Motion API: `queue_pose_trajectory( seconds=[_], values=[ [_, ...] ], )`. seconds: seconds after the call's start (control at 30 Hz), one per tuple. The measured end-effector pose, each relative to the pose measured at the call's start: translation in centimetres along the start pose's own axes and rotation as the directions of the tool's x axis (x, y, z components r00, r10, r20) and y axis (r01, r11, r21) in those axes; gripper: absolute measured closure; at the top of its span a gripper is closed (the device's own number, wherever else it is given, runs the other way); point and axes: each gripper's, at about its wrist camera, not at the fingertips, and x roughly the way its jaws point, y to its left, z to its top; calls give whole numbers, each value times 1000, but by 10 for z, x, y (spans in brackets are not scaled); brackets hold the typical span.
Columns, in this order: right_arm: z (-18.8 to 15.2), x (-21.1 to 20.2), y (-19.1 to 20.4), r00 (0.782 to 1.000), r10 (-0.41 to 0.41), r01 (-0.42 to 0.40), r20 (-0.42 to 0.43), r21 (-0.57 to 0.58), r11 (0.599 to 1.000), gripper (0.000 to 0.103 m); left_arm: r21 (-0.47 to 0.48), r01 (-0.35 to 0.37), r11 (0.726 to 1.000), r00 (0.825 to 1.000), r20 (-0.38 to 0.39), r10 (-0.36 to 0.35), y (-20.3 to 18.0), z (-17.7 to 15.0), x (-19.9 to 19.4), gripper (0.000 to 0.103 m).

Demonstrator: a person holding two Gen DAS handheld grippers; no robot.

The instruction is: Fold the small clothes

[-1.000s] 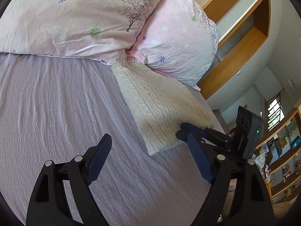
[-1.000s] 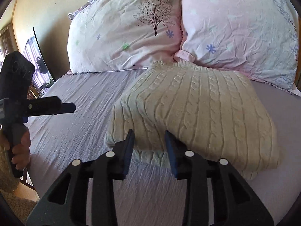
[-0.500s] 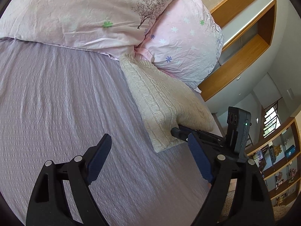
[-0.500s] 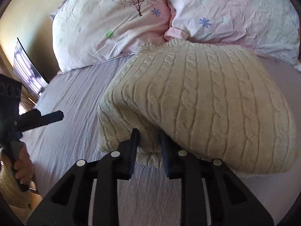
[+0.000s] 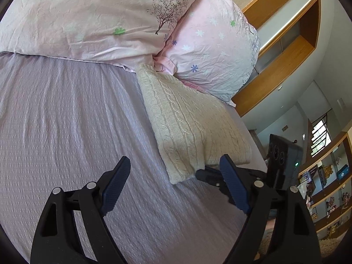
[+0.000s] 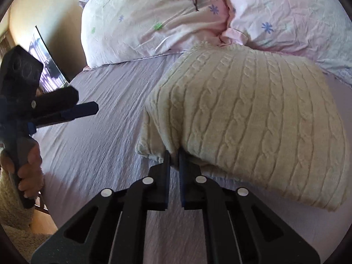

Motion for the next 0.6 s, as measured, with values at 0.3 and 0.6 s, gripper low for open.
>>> queue_pose_trajectory(
  seconds=[0.3, 0.6],
  values=[
    [46, -77, -135, 979, -18, -54, 203, 343, 938, 6, -138, 11, 990, 999, -36, -16, 18, 45, 50, 15],
    [62, -2, -200, 979, 194, -199, 65, 514, 834, 44, -226, 11, 974, 996, -83, -30, 28, 73, 121, 17]
  ],
)
